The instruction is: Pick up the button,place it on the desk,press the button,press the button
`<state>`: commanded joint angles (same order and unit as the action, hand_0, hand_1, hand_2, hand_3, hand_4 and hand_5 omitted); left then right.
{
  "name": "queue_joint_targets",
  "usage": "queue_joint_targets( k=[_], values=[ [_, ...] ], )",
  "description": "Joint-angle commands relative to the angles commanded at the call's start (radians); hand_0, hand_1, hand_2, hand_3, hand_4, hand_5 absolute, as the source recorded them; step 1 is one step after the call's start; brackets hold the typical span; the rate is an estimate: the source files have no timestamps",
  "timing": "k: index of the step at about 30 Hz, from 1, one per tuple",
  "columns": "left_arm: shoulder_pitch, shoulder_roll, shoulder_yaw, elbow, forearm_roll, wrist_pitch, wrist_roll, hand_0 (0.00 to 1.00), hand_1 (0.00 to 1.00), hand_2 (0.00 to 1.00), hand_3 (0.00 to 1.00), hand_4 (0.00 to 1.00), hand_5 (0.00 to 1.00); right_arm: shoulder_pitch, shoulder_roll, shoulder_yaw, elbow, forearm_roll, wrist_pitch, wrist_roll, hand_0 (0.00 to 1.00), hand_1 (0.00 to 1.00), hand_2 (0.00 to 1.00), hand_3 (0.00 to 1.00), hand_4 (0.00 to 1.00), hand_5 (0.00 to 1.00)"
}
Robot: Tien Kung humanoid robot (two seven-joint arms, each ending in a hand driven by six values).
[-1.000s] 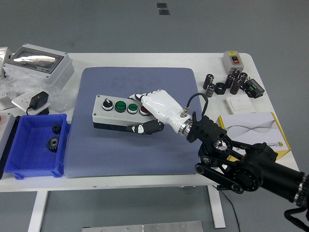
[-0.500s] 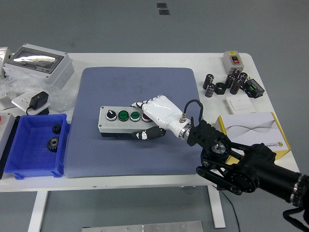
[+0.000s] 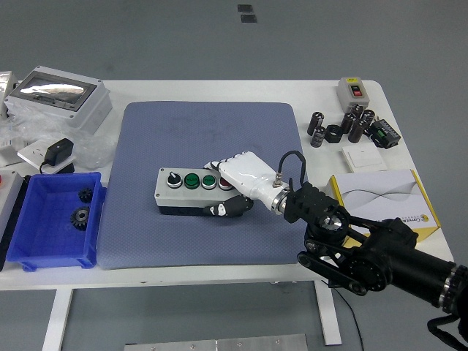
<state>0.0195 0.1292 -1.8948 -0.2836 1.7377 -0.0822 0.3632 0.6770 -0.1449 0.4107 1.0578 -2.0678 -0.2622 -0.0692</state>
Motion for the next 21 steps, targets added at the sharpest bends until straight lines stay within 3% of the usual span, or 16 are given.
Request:
queue_joint_targets(
  k=[3,4,8,9,21],
  values=[
    [0.000,0.000,0.000,0.000,0.001,0.000,0.000,0.711,0.692,0.683,0.850,0.501,0.798,-0.001,0.000,0.002,0.001,0.005,0.007,-0.001,0.163,0.371,0.542,0.606,0.199,0.002],
    [0.000,0.001,0.000,0.000,0.000,0.000,0.000,0.710,0.688,0.683,0.849,0.501,0.799,-0.001,0.000,0.002,0.002,0.006,0.008,-0.002,0.409,0.624,0.646,0.680,0.502,0.012],
    [-0.001,0.001,0.000,-0.001,0.001,0.000,0.001,0.710,0.688,0.683,0.849,0.501,0.799,-0.001,-0.001,-0.001,0.000,0.009,0.007,-0.004,0.409,0.624,0.646,0.680,0.502,0.012],
    [-0.001,0.001,0.000,0.000,0.001,0.000,0.001,0.710,0.685,0.681,0.848,0.501,0.798,-0.001,-0.001,-0.002,-0.001,0.010,0.006,-0.004,0.715,0.706,0.721,0.729,0.584,0.033],
    [-0.001,0.001,0.000,-0.001,-0.002,-0.004,0.006,0.709,0.685,0.680,0.846,0.501,0.799,0.000,-0.008,-0.002,0.008,0.016,0.006,-0.003,0.731,0.722,0.746,0.771,0.635,0.058]
  ],
)
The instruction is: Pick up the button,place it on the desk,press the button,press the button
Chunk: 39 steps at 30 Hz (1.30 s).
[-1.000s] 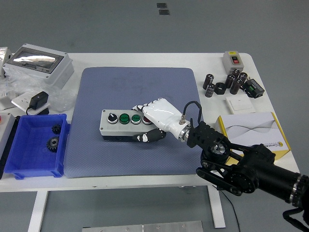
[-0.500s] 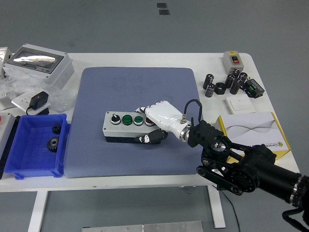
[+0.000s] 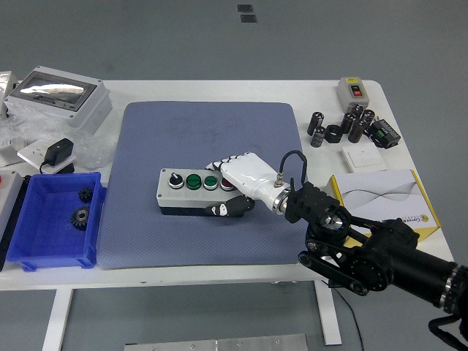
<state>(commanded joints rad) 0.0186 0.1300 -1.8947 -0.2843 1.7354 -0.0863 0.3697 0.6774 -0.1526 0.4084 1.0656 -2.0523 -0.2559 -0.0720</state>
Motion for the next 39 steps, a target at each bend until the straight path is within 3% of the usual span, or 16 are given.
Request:
queue_joint_targets(
  k=[1,5,6,17,18,24,25,39],
  values=[
    [0.000,0.000,0.000,0.000,0.000,0.000,0.000,0.710,0.685,0.680,0.847,0.501,0.799,0.001,-0.002,0.000,0.002,0.005,0.002,0.001,0.731,0.730,0.759,0.814,0.669,0.079],
    [0.000,0.000,0.000,0.000,0.000,0.000,0.000,0.710,0.685,0.680,0.847,0.501,0.799,0.003,-0.009,0.005,0.007,0.020,0.008,0.004,0.731,0.730,0.759,0.814,0.669,0.079],
    [0.000,0.000,-0.001,0.000,0.000,0.000,0.000,0.709,0.684,0.680,0.846,0.500,0.801,0.003,-0.011,0.007,0.009,0.023,0.009,0.005,0.732,0.733,0.773,0.870,0.715,0.097],
    [-0.001,0.000,-0.001,0.000,0.000,-0.005,0.000,0.708,0.684,0.683,0.846,0.498,0.800,0.004,-0.015,0.007,0.020,0.046,0.021,0.010,0.728,0.737,0.784,0.887,0.749,0.117],
    [-0.001,0.000,-0.001,0.000,0.000,-0.005,0.000,0.707,0.682,0.684,0.846,0.499,0.800,0.004,-0.015,0.007,0.020,0.048,0.022,0.009,0.727,0.740,0.803,0.931,0.819,0.189],
    [0.000,0.000,-0.001,0.000,-0.001,-0.004,-0.002,0.707,0.682,0.684,0.846,0.499,0.800,0.002,-0.016,0.009,0.018,0.068,0.035,0.000,0.727,0.740,0.803,0.931,0.819,0.189],
    [0.000,0.000,-0.001,0.000,0.000,-0.003,-0.002,0.707,0.682,0.683,0.845,0.498,0.799,0.001,-0.018,0.010,0.021,0.074,0.037,-0.001,0.728,0.740,0.812,0.949,0.885,0.258],
    [0.000,0.001,-0.003,0.004,0.003,-0.002,-0.011,0.707,0.682,0.684,0.845,0.496,0.799,-0.010,-0.103,0.020,0.113,0.186,0.058,-0.010,0.728,0.739,0.811,0.952,0.892,0.283]
  ],
)
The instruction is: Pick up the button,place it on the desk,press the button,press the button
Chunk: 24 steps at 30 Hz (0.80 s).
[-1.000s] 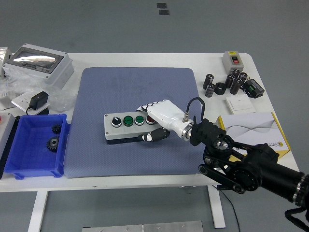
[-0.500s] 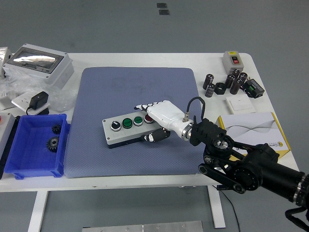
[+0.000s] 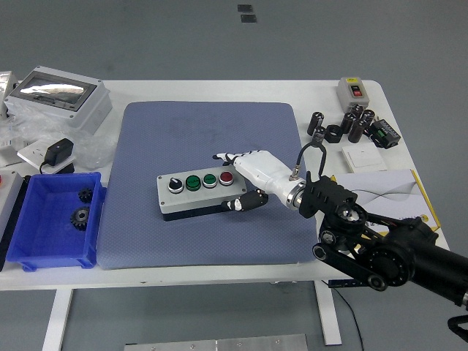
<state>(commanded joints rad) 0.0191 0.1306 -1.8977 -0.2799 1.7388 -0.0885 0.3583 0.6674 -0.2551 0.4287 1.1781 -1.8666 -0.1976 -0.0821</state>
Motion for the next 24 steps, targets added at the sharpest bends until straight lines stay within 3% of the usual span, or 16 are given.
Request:
queue_joint_targets(
  k=[9,15,19,22,24],
  values=[
    [0.002,0.000,0.000,0.001,0.001,0.004,0.000,0.708,0.683,0.684,0.845,0.495,0.797,-0.019,-0.051,-0.034,0.064,0.068,-0.018,-0.006,0.702,0.738,0.827,0.963,0.870,0.245],
    [0.001,0.001,-0.001,0.000,0.006,0.007,0.002,0.708,0.684,0.684,0.844,0.494,0.795,-0.022,-0.073,-0.030,0.097,0.071,-0.024,-0.014,0.694,0.735,0.828,0.965,0.900,0.276],
    [-0.001,0.000,-0.004,0.000,0.011,0.007,-0.001,0.708,0.684,0.684,0.844,0.494,0.795,-0.040,-0.086,0.025,0.138,0.100,0.000,-0.008,0.694,0.735,0.828,0.965,0.900,0.276],
    [-0.001,0.000,-0.005,0.000,0.012,0.008,-0.003,0.708,0.684,0.685,0.839,0.489,0.790,-0.074,-0.127,0.098,0.203,0.139,0.021,0.009,0.695,0.737,0.834,0.973,0.903,0.287],
    [0.001,0.000,-0.005,-0.001,0.011,0.008,-0.002,0.708,0.684,0.685,0.839,0.489,0.790,-0.097,-0.162,0.147,0.248,0.143,0.007,0.015,0.695,0.737,0.834,0.973,0.903,0.287]
  ],
)
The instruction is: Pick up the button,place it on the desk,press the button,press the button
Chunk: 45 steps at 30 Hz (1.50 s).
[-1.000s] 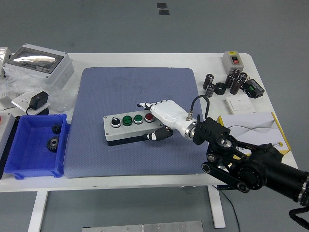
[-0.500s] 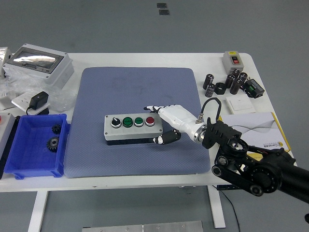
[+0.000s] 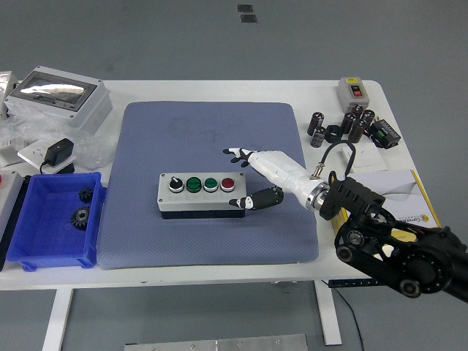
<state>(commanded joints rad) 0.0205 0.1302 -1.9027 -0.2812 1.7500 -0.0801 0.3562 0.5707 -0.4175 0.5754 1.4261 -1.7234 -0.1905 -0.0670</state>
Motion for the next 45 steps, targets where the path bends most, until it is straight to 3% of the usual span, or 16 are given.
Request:
queue_joint_targets(
  k=[3,4,9,10,15,16,20,21,31,45],
  values=[
    [0.003,0.000,0.002,-0.002,-0.004,0.002,0.003,0.708,0.684,0.685,0.839,0.489,0.790,-0.026,-0.050,0.054,0.061,-0.022,-0.029,-0.021,0.695,0.737,0.834,0.973,0.903,0.287],
    [0.003,0.000,0.002,-0.002,-0.005,0.002,0.005,0.708,0.684,0.686,0.834,0.487,0.790,-0.032,-0.070,0.063,0.083,-0.029,-0.014,-0.039,0.717,0.767,0.886,0.998,0.915,0.295],
    [0.002,0.000,-0.001,-0.002,0.000,0.000,0.004,0.708,0.684,0.686,0.834,0.487,0.790,-0.031,-0.120,0.044,0.160,-0.036,0.088,-0.117,0.717,0.767,0.886,0.998,0.915,0.295],
    [0.001,0.000,-0.002,-0.002,0.001,-0.001,0.004,0.709,0.684,0.687,0.831,0.481,0.782,-0.027,-0.122,0.035,0.166,-0.039,0.107,-0.128,0.537,0.656,0.740,0.967,0.684,0.340],
    [-0.003,0.001,-0.004,-0.002,0.006,-0.004,0.007,0.709,0.684,0.687,0.831,0.481,0.782,0.010,-0.110,-0.031,0.171,-0.053,0.167,-0.167,0.537,0.656,0.740,0.967,0.684,0.340],
    [-0.003,0.001,-0.005,-0.003,0.007,-0.004,0.008,0.709,0.685,0.689,0.828,0.480,0.783,0.020,-0.103,-0.043,0.166,-0.057,0.169,-0.171,0.139,0.202,0.291,0.772,0.324,0.150],
    [-0.005,0.001,-0.006,-0.003,0.009,-0.005,0.011,0.709,0.685,0.689,0.828,0.480,0.783,0.043,-0.074,-0.063,0.149,-0.072,0.159,-0.182,0.139,0.202,0.291,0.772,0.324,0.150],
    [-0.005,0.001,-0.006,-0.004,0.010,-0.006,0.011,0.709,0.684,0.688,0.828,0.480,0.784,0.047,-0.067,-0.066,0.146,-0.076,0.154,-0.183,0.082,0.137,0.193,0.744,0.256,0.026],
    [-0.004,-0.001,-0.005,-0.006,0.009,-0.006,0.017,0.709,0.685,0.687,0.828,0.480,0.784,0.055,-0.060,-0.107,0.152,-0.071,0.141,-0.168,0.071,0.128,0.182,0.741,0.236,0.002],
    [-0.009,-0.001,-0.011,-0.005,0.015,-0.011,0.011,0.709,0.685,0.687,0.824,0.480,0.786,0.070,-0.013,-0.135,0.084,-0.071,0.127,-0.183,0.068,0.119,0.171,0.737,0.235,0.002]
  ],
)
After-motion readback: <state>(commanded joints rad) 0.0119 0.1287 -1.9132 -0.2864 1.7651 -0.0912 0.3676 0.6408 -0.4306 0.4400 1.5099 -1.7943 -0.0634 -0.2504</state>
